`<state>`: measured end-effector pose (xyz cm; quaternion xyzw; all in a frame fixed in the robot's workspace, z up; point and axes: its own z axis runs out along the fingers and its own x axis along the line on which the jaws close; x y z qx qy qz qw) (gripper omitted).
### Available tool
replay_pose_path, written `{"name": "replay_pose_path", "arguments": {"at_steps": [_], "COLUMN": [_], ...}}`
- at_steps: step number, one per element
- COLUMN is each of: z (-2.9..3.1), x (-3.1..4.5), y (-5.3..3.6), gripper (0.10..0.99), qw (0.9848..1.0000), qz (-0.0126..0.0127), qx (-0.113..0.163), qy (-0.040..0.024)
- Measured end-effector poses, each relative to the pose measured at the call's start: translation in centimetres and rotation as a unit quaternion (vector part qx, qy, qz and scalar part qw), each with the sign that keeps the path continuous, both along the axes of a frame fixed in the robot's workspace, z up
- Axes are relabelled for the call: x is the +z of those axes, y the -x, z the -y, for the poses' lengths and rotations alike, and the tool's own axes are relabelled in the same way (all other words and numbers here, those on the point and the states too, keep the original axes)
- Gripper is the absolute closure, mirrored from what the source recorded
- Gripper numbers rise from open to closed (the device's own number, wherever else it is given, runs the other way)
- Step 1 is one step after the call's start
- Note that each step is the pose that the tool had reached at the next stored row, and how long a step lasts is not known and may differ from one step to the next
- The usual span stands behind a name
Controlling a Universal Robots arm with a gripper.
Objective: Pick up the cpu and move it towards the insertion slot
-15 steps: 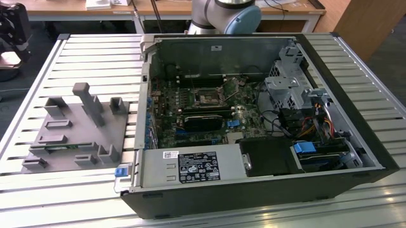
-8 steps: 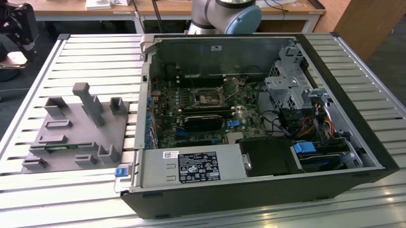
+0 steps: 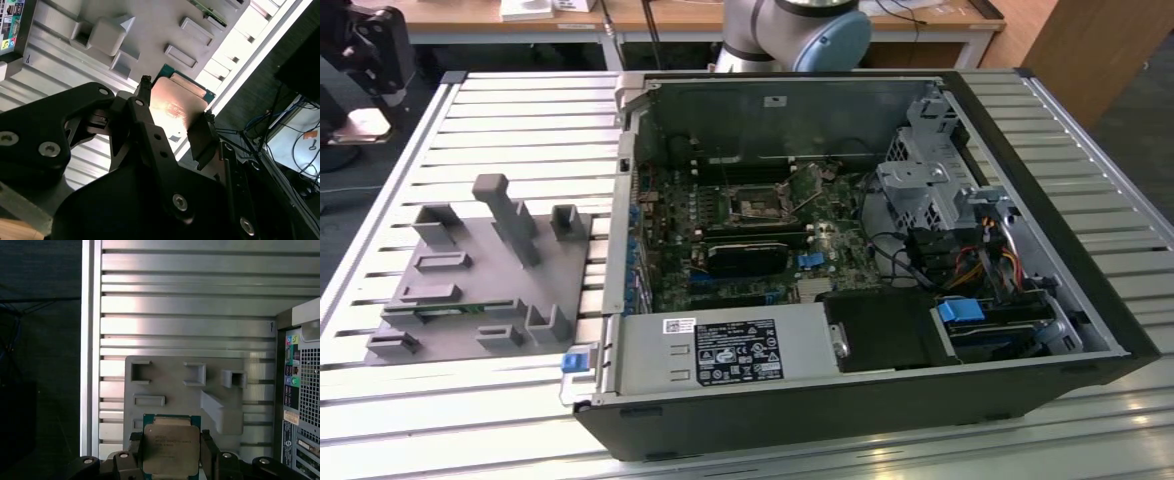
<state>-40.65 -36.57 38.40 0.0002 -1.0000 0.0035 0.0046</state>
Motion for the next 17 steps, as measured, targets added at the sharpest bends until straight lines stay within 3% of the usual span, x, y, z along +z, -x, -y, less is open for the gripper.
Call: {"name": "replay_pose_path", "arguments": {"at_steps": [17], "z": [0.00], "x": [0.00], "y": [-1.34], "gripper": [0.545], "qw": [1.0000], "qz": [0.0000], "qx": [0.001], "qy": [0.0000]}}
